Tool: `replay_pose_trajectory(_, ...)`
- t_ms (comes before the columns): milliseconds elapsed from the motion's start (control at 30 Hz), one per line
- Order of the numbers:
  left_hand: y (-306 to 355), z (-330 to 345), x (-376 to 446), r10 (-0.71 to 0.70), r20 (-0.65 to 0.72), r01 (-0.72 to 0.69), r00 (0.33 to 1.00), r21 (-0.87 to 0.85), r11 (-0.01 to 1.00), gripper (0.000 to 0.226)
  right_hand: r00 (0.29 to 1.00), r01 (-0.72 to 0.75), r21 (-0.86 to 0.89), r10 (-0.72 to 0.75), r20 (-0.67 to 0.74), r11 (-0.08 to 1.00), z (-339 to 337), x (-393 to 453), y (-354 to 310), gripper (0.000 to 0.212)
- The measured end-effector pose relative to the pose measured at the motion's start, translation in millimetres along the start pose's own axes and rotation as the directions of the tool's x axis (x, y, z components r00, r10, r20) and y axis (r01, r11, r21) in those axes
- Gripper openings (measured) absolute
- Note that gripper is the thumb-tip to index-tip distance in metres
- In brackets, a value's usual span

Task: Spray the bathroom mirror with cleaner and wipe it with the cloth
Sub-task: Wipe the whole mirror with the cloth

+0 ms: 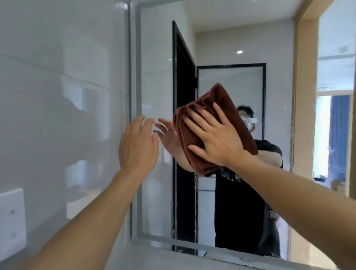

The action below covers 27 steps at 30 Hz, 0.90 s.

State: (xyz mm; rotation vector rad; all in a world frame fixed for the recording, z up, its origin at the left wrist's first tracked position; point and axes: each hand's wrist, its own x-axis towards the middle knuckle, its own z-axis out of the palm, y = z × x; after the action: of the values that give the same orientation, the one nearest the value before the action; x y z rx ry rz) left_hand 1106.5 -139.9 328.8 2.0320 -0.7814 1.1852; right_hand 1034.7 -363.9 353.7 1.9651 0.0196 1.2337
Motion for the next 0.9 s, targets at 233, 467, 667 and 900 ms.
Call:
replay_pose_trajectory(233,38.7,-20.9,42.2,0.112,-0.133,-0.116,0.985,-0.025,0.993,0.037,0.948,-0.317,-0.098,0.313,-0.048,0.943,-32.3,37.8,120.3,0.078)
replay_pose_trajectory(467,33.7,-1.4,12.0,0.105,-0.072,-0.107,0.992,-0.026,0.994,0.036,0.989,-0.134,0.043,0.136,-0.064,0.990,2.0,-30.8,5.6,0.081)
replay_pose_trajectory(667,3.1,26.0,-42.7,0.116,0.029,-0.116,0.993,0.020,0.993,0.026,0.982,0.138,0.132,-0.153,0.113,0.982,29.0,-116.2,-83.5,0.078)
replay_pose_trajectory(900,-41.6,1.6,-49.5,0.203,0.055,-0.209,0.978,0.153,0.966,0.021,0.992,0.103,0.064,-0.107,0.059,0.993,16.9,-78.0,-36.5,0.077)
